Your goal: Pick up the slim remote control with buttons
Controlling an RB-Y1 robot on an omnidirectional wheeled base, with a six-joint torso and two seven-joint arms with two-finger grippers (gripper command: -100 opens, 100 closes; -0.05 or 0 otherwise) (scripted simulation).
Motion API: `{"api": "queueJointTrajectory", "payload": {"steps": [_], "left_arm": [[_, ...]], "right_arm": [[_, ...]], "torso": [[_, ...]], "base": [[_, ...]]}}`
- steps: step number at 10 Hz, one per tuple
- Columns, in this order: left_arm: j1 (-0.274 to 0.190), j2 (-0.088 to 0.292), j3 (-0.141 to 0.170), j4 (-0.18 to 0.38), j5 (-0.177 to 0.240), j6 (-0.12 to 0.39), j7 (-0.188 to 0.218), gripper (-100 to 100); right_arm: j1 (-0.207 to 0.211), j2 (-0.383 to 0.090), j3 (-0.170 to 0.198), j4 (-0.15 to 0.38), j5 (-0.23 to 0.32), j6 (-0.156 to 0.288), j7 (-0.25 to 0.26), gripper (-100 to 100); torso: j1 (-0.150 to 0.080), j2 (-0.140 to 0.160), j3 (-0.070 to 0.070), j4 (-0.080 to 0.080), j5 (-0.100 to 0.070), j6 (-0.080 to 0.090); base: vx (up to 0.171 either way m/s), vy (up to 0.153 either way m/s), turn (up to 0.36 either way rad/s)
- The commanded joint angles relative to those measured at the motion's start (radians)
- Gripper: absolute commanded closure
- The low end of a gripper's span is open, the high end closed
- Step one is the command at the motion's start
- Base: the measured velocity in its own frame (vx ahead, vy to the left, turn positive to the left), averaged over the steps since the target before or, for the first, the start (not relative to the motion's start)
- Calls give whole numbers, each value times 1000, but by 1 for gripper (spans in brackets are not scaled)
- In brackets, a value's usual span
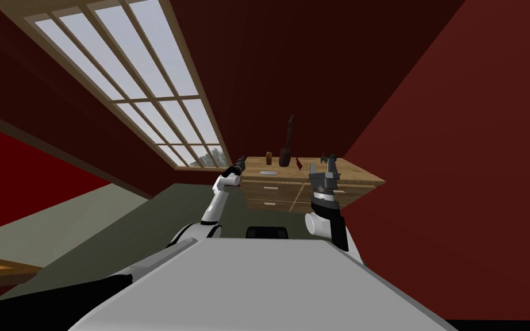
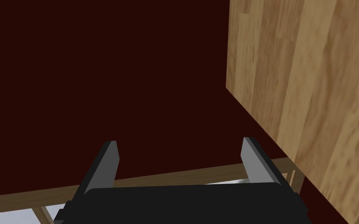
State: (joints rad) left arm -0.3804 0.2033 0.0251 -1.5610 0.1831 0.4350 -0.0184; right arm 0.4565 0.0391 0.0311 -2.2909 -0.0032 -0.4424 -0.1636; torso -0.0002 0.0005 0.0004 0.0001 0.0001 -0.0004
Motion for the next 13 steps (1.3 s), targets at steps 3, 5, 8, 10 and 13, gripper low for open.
{"api": "queueJointTrajectory", "payload": {"steps": [3,5,8,10,13], "left_arm": [[-106,4,6,103,11,103,13,-100],[-132,4,6,128,11,138,13,-100],[-230,4,11,229,15,233,23,-100],[-249,4,11,255,15,267,23,-100],[-344,2,15,356,16,360,32,-100]], "right_arm": [[0,0,0,0,0,0,0,0],[0,0,0,0,0,0,0,0],[0,0,0,0,0,0,0,0],[0,0,0,0,0,0,0,0],[0,0,0,0,0,0,0,0]], "torso": [[0,0,0,0,0,0],[-1,0,0,0,0,0],[-1,-1,-1,0,0,0],[-1,-1,-1,0,0,0],[-1,-2,-1,-1,0,0]], "base": [[-16,-1,16],[-5,-2,5],[1,-10,21],[4,-12,3],[12,-19,23]]}}
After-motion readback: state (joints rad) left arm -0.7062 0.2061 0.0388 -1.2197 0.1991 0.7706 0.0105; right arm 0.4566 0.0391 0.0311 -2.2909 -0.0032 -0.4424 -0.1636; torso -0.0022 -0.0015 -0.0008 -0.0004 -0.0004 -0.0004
